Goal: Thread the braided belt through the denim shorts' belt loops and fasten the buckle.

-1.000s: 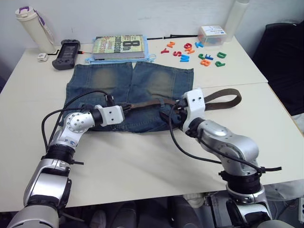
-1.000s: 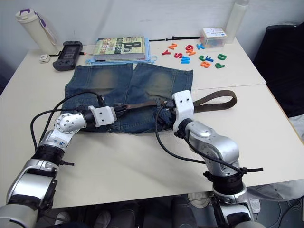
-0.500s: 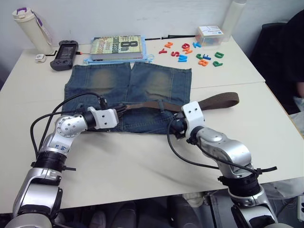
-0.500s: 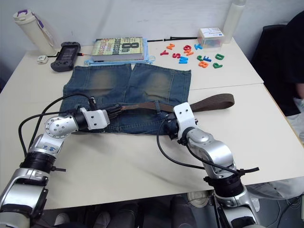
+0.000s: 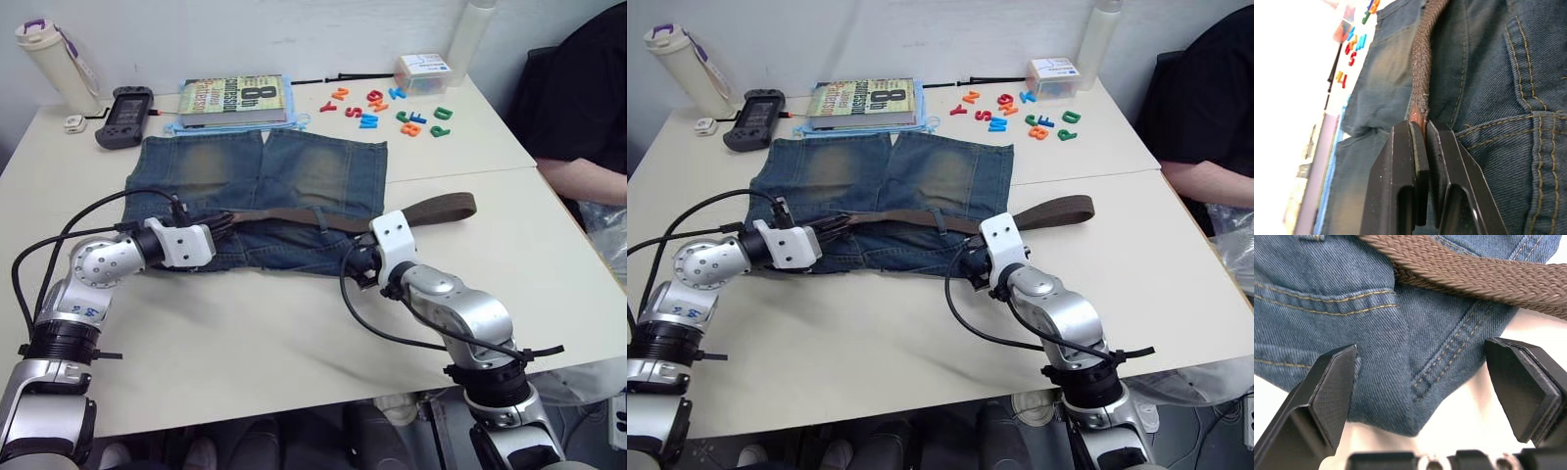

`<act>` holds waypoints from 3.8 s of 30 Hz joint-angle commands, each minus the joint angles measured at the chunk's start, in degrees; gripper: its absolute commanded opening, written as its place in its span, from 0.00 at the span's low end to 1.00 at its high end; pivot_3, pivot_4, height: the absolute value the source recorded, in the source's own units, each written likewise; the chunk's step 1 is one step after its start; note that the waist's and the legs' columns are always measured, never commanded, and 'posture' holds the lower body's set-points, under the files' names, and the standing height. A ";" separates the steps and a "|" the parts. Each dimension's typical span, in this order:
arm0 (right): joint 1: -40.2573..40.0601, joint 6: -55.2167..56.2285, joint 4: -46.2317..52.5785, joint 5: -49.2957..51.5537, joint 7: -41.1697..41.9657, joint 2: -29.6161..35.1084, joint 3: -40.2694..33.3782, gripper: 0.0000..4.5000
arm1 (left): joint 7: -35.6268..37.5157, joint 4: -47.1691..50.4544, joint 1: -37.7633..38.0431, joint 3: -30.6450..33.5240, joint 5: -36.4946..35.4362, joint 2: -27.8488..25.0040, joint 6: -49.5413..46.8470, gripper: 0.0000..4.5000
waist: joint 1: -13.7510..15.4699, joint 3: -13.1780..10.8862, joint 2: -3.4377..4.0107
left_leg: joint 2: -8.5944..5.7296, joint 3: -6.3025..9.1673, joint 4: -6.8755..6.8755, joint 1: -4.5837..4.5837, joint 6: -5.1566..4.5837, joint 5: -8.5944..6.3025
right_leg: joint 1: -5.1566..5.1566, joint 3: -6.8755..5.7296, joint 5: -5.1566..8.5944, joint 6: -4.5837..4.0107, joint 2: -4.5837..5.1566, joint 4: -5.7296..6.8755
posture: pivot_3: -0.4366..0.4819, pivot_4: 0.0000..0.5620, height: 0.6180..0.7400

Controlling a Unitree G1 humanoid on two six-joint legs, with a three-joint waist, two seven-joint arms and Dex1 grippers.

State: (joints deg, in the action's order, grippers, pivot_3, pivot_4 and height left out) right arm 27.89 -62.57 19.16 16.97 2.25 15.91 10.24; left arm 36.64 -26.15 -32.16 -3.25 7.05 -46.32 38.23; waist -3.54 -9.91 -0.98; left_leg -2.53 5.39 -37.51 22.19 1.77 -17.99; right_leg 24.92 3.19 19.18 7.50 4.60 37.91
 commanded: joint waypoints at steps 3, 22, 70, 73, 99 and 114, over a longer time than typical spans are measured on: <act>-1.12 -2.03 -2.17 -1.94 0.85 0.49 -0.35 1.00 | -3.34 1.17 -1.35 4.40 0.15 -2.66 0.05 0.01 | 0.01 0.00 -0.01 | 0.00 0.00 -0.02 0.00 0.02 0.01 | 0.00 0.00 0.00 -0.01 -0.02 0.01 | 0.48 0.27 1.00; -1.49 -3.69 0.18 -2.94 0.52 -1.95 -3.64 1.00 | -0.33 5.01 -4.74 -5.22 0.54 13.13 -5.04 0.01 | 1.25 0.04 -0.06 | -0.16 0.13 -0.45 -0.01 -0.07 -0.04 | -0.26 -0.08 -0.02 0.00 -0.01 0.03 | 0.48 0.27 1.00; 16.38 -25.29 -3.29 27.88 -3.64 -44.23 -49.38 1.00 | 0.68 17.25 0.73 2.64 -1.36 2.85 -10.02 0.01 | 0.43 -0.05 0.11 | -0.22 0.28 -0.36 0.04 -0.01 -0.02 | -0.03 -0.02 -0.11 -0.05 0.00 0.40 | 0.48 0.27 1.00; 18.85 -18.69 -8.23 33.03 -10.19 -45.61 -50.50 1.00 | 0.65 17.66 1.14 2.82 -1.38 2.68 -10.17 0.01 | 0.28 -0.05 0.11 | -0.26 0.26 -0.33 0.06 0.00 -0.01 | 0.10 0.00 -0.11 -0.05 0.06 0.45 | 0.48 0.27 1.00; 15.59 16.51 -23.92 81.52 -34.99 -32.20 -17.31 1.00 | 1.69 20.27 2.97 3.02 -2.21 2.30 -11.17 0.01 | -2.86 -0.05 0.12 | -0.13 0.10 -0.28 0.15 0.06 0.03 | 0.45 0.05 -0.11 -0.05 0.12 0.70 | 0.48 0.27 1.00; 12.80 21.53 -22.88 77.59 -32.02 -29.08 -14.77 0.72 | 2.19 20.42 3.14 3.05 -2.01 2.13 -11.85 0.00 | -2.81 -0.05 0.12 | -0.10 0.10 -0.28 0.15 0.07 0.03 | 0.46 0.05 -0.11 -0.06 0.13 0.71 | 0.48 0.27 1.00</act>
State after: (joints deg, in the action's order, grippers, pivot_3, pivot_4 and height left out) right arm 42.32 -41.42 -6.60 94.45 -30.58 -8.50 -4.80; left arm 38.91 -7.16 -28.62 -1.38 6.04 -43.62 26.17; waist -6.35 -9.96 -0.86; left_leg -2.64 5.50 -37.79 22.34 1.84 -17.96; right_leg 25.37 3.24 19.06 7.44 4.74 38.62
